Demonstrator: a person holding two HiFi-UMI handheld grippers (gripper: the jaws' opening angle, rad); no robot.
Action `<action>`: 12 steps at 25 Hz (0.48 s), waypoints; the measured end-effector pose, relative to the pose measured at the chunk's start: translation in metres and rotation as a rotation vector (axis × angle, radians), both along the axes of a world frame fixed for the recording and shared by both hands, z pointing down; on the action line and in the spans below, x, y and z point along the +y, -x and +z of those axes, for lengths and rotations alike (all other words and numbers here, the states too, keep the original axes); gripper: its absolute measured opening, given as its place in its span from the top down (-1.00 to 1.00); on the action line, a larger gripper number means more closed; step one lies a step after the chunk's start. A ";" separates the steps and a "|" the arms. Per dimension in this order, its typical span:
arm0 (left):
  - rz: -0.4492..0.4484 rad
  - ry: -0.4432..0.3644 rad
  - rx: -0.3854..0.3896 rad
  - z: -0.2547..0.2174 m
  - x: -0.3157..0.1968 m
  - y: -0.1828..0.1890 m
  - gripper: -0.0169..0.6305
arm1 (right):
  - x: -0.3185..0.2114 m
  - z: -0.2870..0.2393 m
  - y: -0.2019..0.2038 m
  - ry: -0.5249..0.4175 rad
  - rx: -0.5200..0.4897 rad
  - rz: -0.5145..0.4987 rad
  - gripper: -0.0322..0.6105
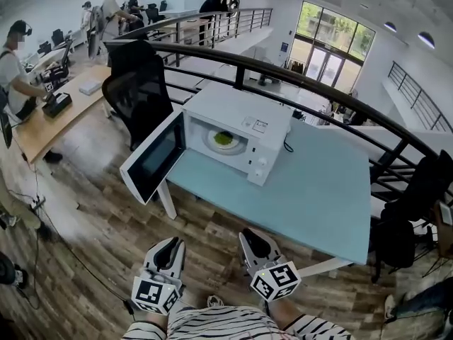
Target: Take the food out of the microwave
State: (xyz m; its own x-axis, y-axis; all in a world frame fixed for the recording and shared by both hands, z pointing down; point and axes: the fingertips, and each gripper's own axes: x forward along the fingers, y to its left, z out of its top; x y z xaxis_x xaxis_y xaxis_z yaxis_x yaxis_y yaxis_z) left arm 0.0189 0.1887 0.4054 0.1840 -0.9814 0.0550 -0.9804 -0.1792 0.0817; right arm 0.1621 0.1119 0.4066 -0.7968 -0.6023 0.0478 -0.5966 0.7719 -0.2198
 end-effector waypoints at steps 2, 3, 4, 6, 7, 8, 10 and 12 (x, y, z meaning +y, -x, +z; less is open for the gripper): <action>0.007 0.012 0.006 0.005 -0.011 -0.004 0.83 | -0.008 0.005 0.001 0.019 -0.002 -0.011 0.46; 0.013 0.018 0.012 0.007 -0.016 -0.005 0.71 | -0.013 0.007 0.003 0.027 -0.001 -0.016 0.32; 0.019 0.026 0.020 0.009 -0.022 -0.005 0.54 | -0.017 0.009 0.005 0.034 0.001 -0.020 0.32; 0.033 0.044 0.031 0.014 -0.033 -0.005 0.49 | -0.026 0.014 0.009 0.047 0.004 -0.022 0.32; 0.041 0.052 0.032 0.017 -0.037 -0.003 0.47 | -0.030 0.017 0.011 0.055 0.004 -0.019 0.32; 0.048 0.061 0.035 0.019 -0.042 -0.001 0.45 | -0.034 0.019 0.013 0.064 0.004 -0.014 0.32; 0.063 0.075 0.045 0.024 -0.053 0.006 0.41 | -0.043 0.022 0.017 0.079 0.002 0.006 0.32; 0.081 0.083 0.056 0.025 -0.064 0.016 0.41 | -0.053 0.021 0.023 0.087 0.001 0.035 0.32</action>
State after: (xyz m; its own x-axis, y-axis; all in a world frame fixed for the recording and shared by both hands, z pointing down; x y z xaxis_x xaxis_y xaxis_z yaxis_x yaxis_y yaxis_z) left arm 0.0030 0.1242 0.4301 0.2673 -0.9557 0.1233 -0.9566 -0.2477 0.1534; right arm 0.1390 0.0586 0.4281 -0.7752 -0.6234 0.1018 -0.6232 0.7285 -0.2843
